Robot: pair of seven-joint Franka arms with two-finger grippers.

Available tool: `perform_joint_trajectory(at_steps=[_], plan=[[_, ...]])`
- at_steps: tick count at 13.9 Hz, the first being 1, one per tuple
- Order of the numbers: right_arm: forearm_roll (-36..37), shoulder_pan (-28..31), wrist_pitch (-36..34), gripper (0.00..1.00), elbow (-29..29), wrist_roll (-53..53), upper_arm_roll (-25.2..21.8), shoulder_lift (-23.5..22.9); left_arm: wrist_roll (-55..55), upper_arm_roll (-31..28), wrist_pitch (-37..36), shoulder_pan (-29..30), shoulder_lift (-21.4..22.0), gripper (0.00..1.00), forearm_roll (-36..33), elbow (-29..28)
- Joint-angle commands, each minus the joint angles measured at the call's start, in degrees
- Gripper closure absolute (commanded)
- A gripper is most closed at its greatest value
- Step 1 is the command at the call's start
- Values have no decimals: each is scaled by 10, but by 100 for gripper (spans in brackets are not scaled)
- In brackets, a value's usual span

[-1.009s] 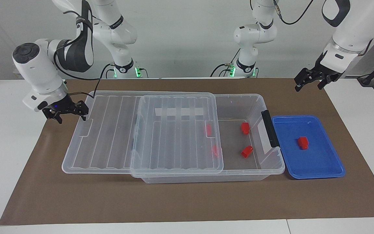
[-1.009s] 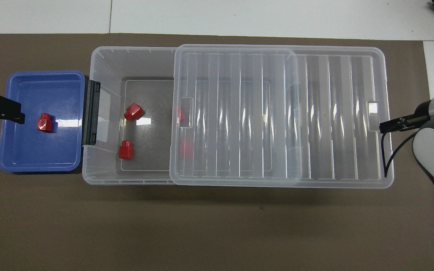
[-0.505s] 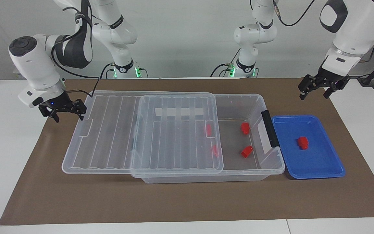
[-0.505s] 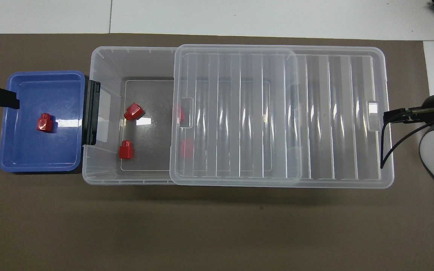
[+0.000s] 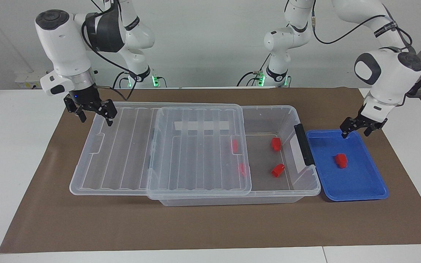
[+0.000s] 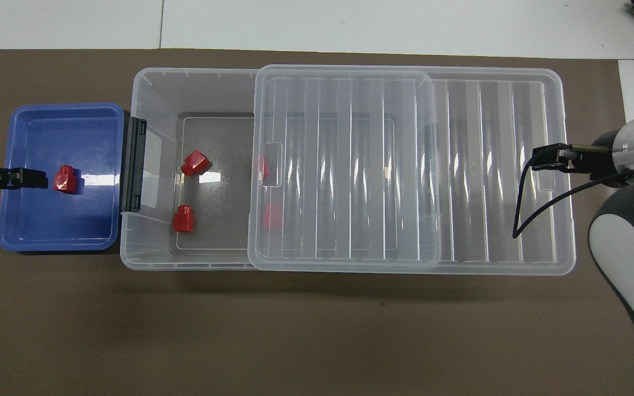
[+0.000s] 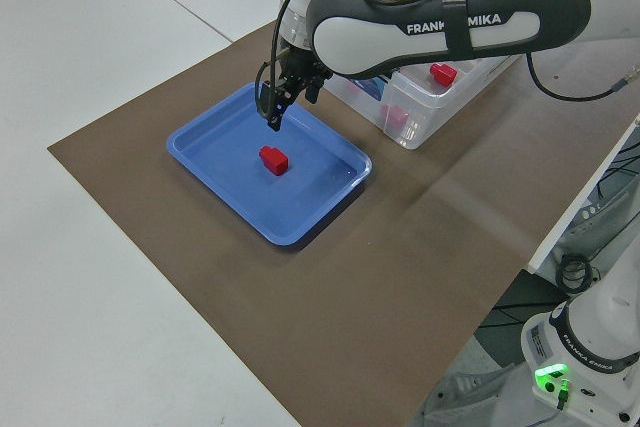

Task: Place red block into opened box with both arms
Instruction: 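Lower the left gripper onto the red block in the blue tray and grasp, then lift the red block and carry it over the open box with the left gripper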

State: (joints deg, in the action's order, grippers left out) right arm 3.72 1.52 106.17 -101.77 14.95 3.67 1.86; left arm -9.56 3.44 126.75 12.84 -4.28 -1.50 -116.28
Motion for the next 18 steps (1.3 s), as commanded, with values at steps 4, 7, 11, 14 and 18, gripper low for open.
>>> perform_joint_trajectory(at_steps=[4,7,11,14,18], plan=[[-11,8,-109,0,127,16,-1,-36,-7,3,93,3,-49,0,-4,-47],[-11,8,-127,0,128,14,-3,-34,-5,3,130,4,-85,0,-4,-46],[-13,17,-127,0,113,8,-4,-27,-7,3,176,-1,-116,0,-4,-38],[-13,23,-127,0,103,9,-6,-21,-12,3,180,-4,-127,2,-5,-21],[-13,26,-126,0,97,9,-5,-19,-19,2,180,-5,-129,100,-8,-21]])
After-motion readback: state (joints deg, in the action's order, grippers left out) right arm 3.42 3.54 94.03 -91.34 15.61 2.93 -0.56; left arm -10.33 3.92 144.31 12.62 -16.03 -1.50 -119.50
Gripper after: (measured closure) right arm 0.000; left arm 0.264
